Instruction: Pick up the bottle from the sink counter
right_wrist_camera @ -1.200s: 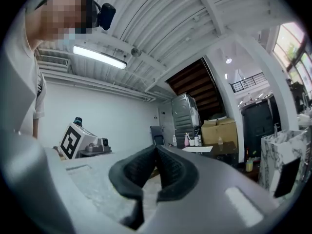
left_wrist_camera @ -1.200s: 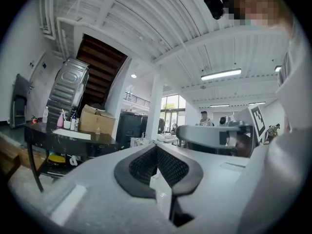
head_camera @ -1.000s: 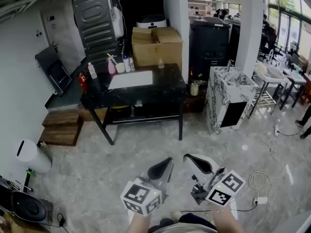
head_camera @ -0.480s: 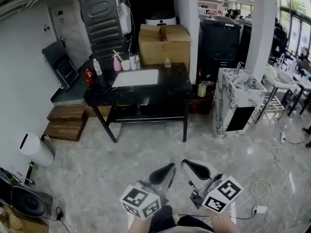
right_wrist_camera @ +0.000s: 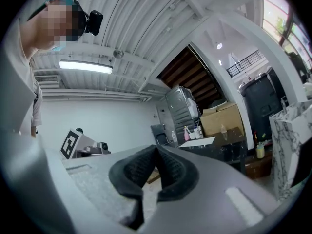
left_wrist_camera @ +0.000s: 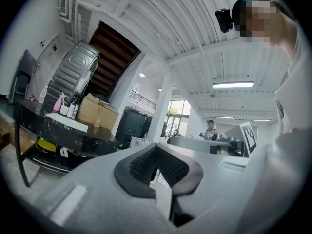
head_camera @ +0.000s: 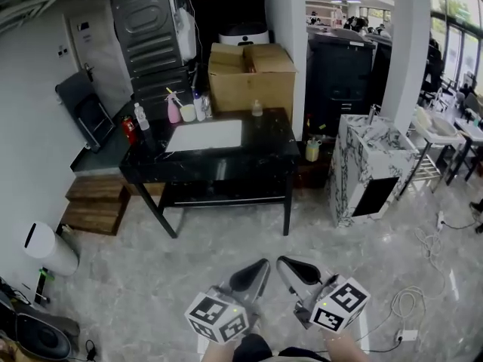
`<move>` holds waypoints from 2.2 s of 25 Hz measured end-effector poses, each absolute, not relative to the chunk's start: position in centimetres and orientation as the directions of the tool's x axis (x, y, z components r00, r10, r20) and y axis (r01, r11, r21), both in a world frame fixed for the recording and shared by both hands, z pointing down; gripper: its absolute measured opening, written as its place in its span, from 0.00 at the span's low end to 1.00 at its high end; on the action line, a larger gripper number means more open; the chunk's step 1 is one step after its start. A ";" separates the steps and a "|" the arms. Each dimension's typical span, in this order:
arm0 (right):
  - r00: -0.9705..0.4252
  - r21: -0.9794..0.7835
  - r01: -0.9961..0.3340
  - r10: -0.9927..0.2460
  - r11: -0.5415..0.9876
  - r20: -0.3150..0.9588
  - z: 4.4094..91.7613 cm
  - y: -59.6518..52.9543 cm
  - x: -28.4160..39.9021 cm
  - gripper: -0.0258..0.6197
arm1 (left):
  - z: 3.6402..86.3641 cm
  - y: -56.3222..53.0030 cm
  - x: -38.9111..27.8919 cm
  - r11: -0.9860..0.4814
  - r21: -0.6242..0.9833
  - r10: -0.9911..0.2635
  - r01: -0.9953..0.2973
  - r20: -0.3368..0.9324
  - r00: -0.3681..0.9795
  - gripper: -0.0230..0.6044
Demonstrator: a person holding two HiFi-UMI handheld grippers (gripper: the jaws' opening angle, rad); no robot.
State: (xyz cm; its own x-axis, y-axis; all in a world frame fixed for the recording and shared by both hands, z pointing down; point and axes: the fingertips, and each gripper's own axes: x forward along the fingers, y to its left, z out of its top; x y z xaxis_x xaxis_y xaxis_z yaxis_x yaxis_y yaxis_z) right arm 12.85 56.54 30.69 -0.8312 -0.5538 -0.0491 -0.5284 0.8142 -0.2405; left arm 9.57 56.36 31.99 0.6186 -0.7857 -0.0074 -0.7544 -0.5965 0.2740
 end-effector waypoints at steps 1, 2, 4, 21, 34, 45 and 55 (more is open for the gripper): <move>-0.826 -0.237 -0.537 -0.562 0.809 -0.048 30.6 55.3 12.6 0.04 | 32.0 55.1 9.1 -0.595 0.275 -0.787 -0.755 -0.010 0.617 0.05; -0.819 -0.235 -0.546 -0.572 0.804 -0.050 30.6 54.0 12.2 0.04 | 31.9 53.9 8.7 -0.598 0.274 -0.785 -0.753 -0.012 0.619 0.05; -0.802 -0.241 -0.563 -0.593 0.790 -0.071 30.3 51.3 11.1 0.04 | 31.7 51.5 7.6 -0.608 0.272 -0.778 -0.746 -0.013 0.629 0.05; -0.766 -0.208 -0.606 -0.633 0.768 -0.109 29.1 35.1 2.3 0.04 | 29.3 34.9 -1.1 -0.654 0.168 -0.753 -0.737 -0.060 0.655 0.05; -0.767 -0.243 -0.613 -0.640 0.752 -0.046 31.3 28.2 0.9 0.04 | 32.1 29.6 -1.2 -0.668 0.251 -0.728 -0.700 -0.023 0.686 0.05; -0.765 -0.255 -0.613 -0.642 0.748 -0.044 31.7 16.6 2.4 0.04 | 32.0 18.1 -1.6 -0.656 0.230 -0.739 -0.719 -0.001 0.674 0.05; -0.812 -0.234 -0.550 -0.579 0.802 -0.076 29.9 4.9 3.2 0.04 | 30.2 5.4 -0.8 -0.612 0.224 -0.786 -0.759 -0.060 0.616 0.05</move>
